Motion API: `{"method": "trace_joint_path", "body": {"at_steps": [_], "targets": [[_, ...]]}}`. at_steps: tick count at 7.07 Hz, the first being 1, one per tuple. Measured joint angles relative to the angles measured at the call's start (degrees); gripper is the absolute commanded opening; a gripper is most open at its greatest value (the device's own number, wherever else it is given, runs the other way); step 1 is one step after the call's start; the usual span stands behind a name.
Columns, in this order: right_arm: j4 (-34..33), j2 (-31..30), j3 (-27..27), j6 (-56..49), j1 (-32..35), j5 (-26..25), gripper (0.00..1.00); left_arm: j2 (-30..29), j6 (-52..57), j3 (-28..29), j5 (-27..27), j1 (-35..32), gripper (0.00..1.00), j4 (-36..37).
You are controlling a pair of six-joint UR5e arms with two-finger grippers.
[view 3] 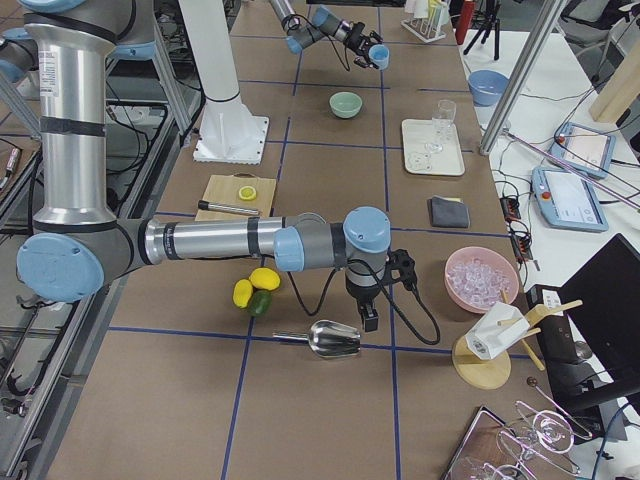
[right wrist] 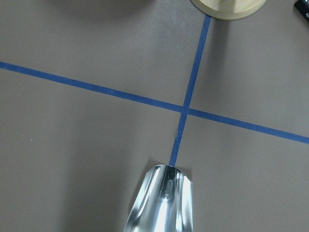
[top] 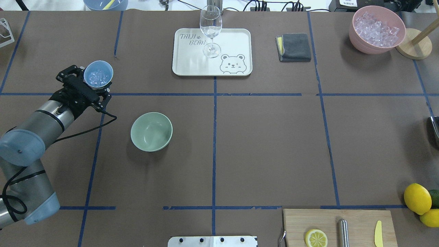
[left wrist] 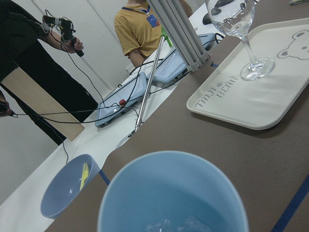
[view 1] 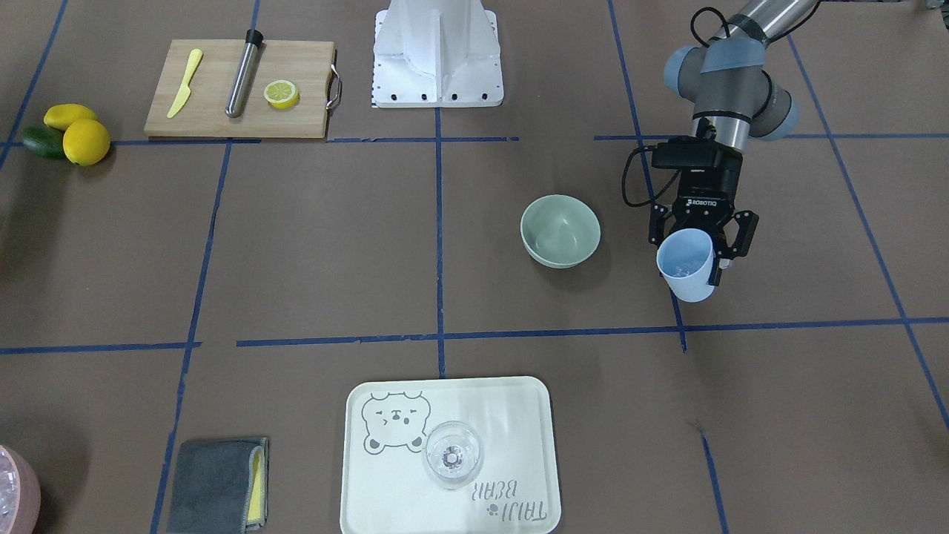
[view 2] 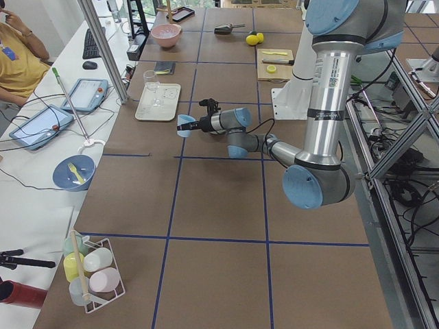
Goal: Pour ice into bowl
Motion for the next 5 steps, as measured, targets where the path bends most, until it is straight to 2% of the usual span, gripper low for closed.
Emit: {"method": "trace_joint_path", "body": {"at_steps": [2,5], "targets": [[-0.1,-0.2,0.0,0.1,0.1,0.1,1.00,-1.9,9.9,0.4,6.6,3.8,0.00,0.6],[-0.1,-0.3,0.0,0.8,0.2,0.1,1.00,-3.8,27.3,0.7,12.6,6.9,0.00,0.9]]}}
